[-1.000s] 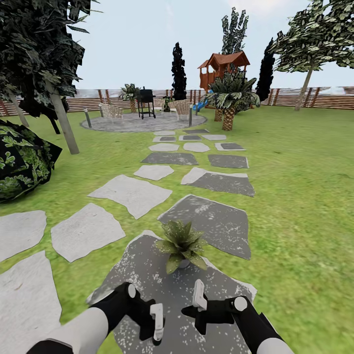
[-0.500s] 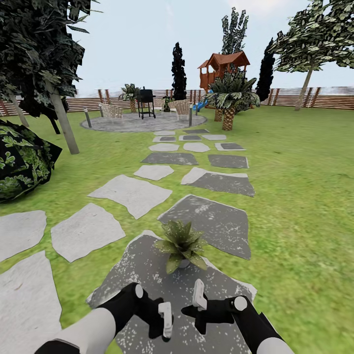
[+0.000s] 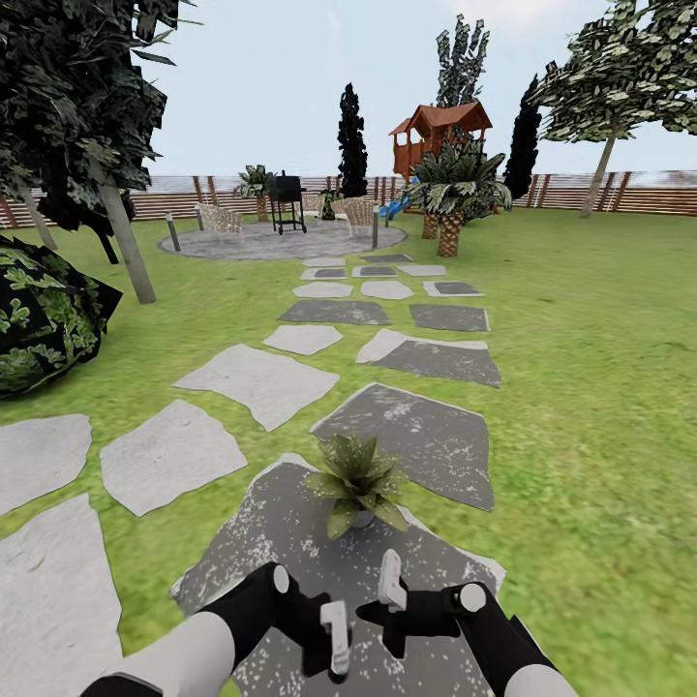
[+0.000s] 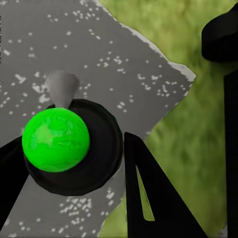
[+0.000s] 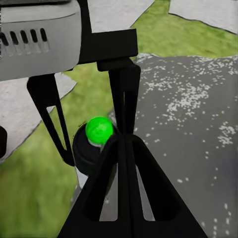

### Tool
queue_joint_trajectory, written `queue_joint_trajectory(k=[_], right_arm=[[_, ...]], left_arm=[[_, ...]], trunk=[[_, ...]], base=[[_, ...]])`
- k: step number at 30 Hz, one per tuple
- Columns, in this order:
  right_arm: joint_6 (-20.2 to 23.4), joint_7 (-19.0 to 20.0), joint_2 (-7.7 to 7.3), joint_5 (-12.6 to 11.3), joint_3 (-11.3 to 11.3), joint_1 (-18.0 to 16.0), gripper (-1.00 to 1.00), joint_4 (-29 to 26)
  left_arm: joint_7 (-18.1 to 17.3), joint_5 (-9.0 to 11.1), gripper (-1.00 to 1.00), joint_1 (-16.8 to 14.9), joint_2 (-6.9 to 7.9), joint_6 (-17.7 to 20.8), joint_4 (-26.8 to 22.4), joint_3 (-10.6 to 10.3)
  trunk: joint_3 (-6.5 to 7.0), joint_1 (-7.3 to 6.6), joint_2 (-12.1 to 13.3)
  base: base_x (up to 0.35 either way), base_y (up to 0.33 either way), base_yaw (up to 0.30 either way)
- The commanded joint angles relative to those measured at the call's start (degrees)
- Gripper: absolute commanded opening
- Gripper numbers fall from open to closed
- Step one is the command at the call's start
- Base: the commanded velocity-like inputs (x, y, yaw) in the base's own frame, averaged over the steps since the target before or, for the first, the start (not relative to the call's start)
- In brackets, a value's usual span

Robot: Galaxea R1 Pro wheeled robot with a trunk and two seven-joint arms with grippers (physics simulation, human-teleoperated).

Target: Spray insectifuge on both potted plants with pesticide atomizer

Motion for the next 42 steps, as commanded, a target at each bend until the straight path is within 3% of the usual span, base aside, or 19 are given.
queue_joint_trajectory(k=[1, 27, 34, 38, 42], right_arm=[[-0.23, 0.31, 0.16, 0.47, -0.48, -0.04, -1.00, -0.06], [-0.23, 0.27, 0.18, 0.55, -0.49, -0.04, -1.00, -0.03], [-0.23, 0.22, 0.18, 0.56, -0.48, -0.04, -1.00, 0.03], [-0.23, 0.22, 0.18, 0.56, -0.48, -0.04, -1.00, 0.03], [-0.23, 0.22, 0.18, 0.56, -0.49, -0.04, -1.00, 0.03]], left_arm=[[-0.11, 0.44, -1.00, -0.01, -0.02, -0.53, -0.06, 0.11], [0.17, 1.21, -1.00, -0.01, 0.07, -0.59, -0.50, 0.45], [0.24, 1.36, -1.00, -0.01, 0.07, -3.86, -0.42, 0.62], [0.24, 4.39, -1.00, -0.01, 0.14, -4.08, -0.27, 0.56], [0.24, 4.79, -1.00, -0.01, 0.24, -4.12, -0.16, 0.54]], trunk=[[-0.05, -0.01, -0.02], [-0.05, -0.01, -0.02], [-0.05, -0.01, -0.02], [-0.05, -0.01, -0.02], [-0.05, -0.01, -0.02]], base=[[0.000, 0.000, 0.000], [0.000, 0.000, 0.000], [0.000, 0.000, 0.000], [0.000, 0.000, 0.000], [0.000, 0.000, 0.000]])
